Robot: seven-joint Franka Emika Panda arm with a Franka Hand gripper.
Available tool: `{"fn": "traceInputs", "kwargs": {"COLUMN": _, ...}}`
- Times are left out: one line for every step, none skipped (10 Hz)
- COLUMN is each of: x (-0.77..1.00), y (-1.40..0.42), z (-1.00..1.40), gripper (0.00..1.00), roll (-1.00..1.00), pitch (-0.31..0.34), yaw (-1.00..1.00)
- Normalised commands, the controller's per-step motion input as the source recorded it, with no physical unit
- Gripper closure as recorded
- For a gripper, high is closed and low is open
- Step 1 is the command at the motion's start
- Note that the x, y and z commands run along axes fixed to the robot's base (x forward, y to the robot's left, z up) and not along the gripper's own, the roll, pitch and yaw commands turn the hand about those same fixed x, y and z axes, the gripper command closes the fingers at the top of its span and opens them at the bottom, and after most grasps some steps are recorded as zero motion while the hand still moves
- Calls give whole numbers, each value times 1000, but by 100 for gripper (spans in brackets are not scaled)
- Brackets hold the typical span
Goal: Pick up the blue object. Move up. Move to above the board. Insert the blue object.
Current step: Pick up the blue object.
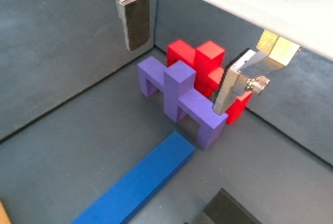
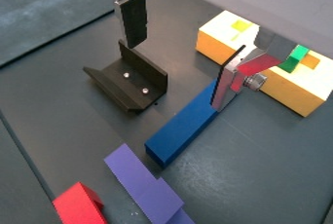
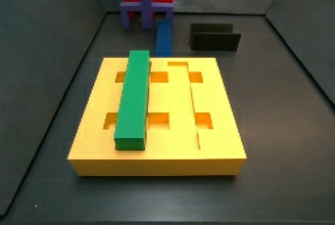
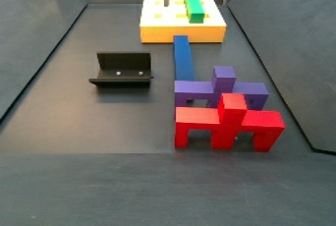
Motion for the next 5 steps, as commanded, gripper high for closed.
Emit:
{"fn": "traceInputs", "kwargs": {"x": 0, "y": 3, "z": 0, "gripper": 0, "roll": -4, "pitch": 0, "yaw": 0}}
{"fn": "traceInputs", "kwargs": {"x": 166, "y": 0, "z": -69, "gripper": 0, "roll": 0, "pitch": 0, "yaw": 0}}
{"fn": "traceInputs", "kwargs": {"x": 577, "y": -474, "z": -983, "gripper": 0, "roll": 0, "pitch": -153, "yaw": 0}}
{"fn": "traceInputs", "kwargs": {"x": 657, "y": -611, "z": -1000, "gripper": 0, "roll": 0, "pitch": -126, "yaw": 0}}
{"fn": "traceInputs", "kwargs": {"x": 574, "y": -909, "z": -871, "gripper": 0, "roll": 63, "pitch": -119, "yaw": 0}}
